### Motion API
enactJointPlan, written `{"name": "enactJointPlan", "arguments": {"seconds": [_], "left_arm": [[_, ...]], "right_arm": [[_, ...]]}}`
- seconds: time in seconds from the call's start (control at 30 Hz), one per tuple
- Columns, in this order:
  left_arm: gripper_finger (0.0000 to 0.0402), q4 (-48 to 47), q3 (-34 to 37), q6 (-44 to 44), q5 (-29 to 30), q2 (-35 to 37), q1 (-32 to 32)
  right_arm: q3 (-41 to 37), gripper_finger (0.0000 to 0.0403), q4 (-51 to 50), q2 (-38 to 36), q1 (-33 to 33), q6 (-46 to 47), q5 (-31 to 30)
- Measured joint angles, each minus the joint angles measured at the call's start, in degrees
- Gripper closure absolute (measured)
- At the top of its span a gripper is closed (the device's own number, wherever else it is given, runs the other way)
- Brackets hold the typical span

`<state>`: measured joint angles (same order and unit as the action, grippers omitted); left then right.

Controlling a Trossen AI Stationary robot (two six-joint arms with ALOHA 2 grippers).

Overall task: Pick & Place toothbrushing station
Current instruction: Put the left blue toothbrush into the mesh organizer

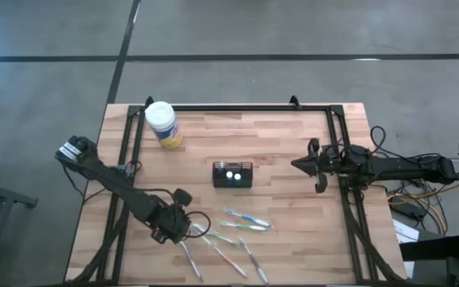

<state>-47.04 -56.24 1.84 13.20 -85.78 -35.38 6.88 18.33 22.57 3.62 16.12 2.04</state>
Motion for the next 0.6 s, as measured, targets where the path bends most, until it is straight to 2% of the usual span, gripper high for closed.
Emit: {"name": "enactJointPlan", "arguments": {"seconds": [0.13,0.23,0.4,0.6], "left_arm": [[0.038,-3.36,-3.53,-2.58,3.51,0.22,-0.04],[0.038,-5.86,-6.7,-4.07,7.46,0.26,-0.04],[0.0366,-12.79,-12.99,-7.82,16.42,0.26,-0.04],[0.0379,-18.11,-20.97,-15.1,28.94,0.28,-0.02]], "right_arm": [[4.86,0.0388,-2.16,4.36,-0.03,-0.14,1.77],[8.88,0.0371,-4.19,9.68,-1.09,1.27,3.8],[19.76,0.0304,-12.5,20.64,-3.91,2.17,4.2],[35.44,0.0219,-20.0,36.06,-7.84,1.01,4.28]]}}
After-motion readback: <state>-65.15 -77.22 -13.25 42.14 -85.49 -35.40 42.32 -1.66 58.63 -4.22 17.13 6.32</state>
